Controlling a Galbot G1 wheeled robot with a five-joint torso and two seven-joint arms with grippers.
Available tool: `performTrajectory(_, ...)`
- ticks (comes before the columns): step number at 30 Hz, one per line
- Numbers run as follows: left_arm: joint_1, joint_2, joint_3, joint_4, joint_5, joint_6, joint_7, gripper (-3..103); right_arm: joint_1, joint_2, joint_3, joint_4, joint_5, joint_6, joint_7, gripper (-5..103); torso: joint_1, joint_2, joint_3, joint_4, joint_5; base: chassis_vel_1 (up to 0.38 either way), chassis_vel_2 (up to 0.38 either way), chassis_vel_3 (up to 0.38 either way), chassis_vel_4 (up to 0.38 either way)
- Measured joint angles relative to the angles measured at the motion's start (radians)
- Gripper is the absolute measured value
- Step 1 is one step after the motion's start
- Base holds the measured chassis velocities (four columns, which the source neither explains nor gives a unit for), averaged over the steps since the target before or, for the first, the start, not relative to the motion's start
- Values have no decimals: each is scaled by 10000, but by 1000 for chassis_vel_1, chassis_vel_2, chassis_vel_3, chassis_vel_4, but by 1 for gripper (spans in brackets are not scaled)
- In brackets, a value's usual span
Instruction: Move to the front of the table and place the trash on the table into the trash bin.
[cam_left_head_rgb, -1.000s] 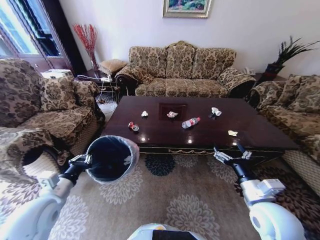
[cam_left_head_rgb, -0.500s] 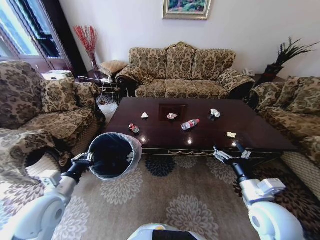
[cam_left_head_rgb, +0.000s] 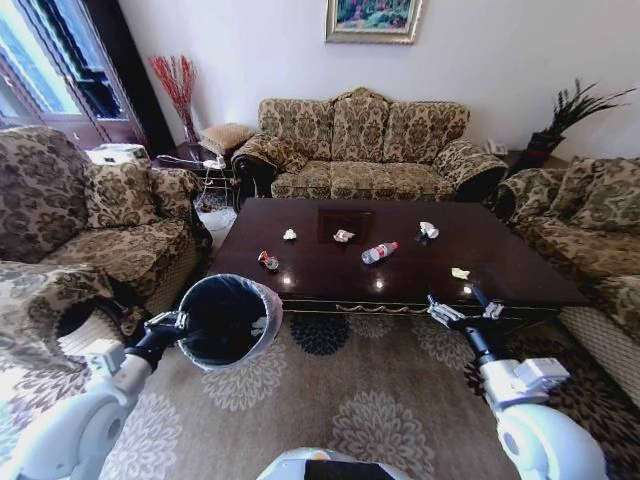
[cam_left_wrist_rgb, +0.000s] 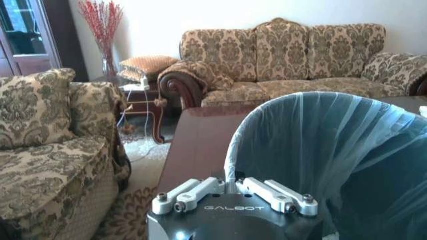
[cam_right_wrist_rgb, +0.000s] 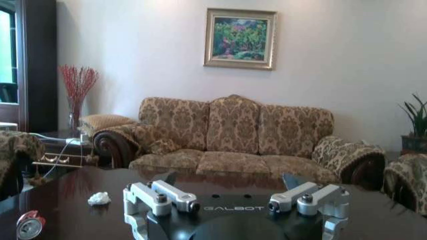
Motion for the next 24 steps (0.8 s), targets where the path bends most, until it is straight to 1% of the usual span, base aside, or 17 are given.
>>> performTrajectory(2, -2, 0, 8, 0, 0, 0, -3, 2, -2, 8, 0, -11, -5, 8, 0, 100, 15, 34, 18, 0, 0, 0, 0, 0, 0)
performTrajectory(8, -26, -44, 110, 18, 38, 0, -21, 2, -77, 64, 4, -73, -73, 96, -18, 100, 161, 372, 211, 0, 0, 0, 0, 0, 0)
performTrajectory(16, -33, -47, 100, 37, 38, -1, -39, 2, -73, 62, 14, -82, -76, 99, -18, 100, 289, 674, 383, 0, 0, 0, 0, 0, 0)
performTrajectory(19, -8, -43, 79, 64, 30, -27, -39, 2, -59, 78, -11, -101, -91, 98, -18, 100, 384, 887, 504, 0, 0, 0, 0, 0, 0)
performTrajectory(24, 14, -44, 71, 110, 29, -61, -40, 2, -76, 97, -37, -118, -149, 95, -19, 100, 458, 1062, 599, 0, 0, 0, 0, 0, 0)
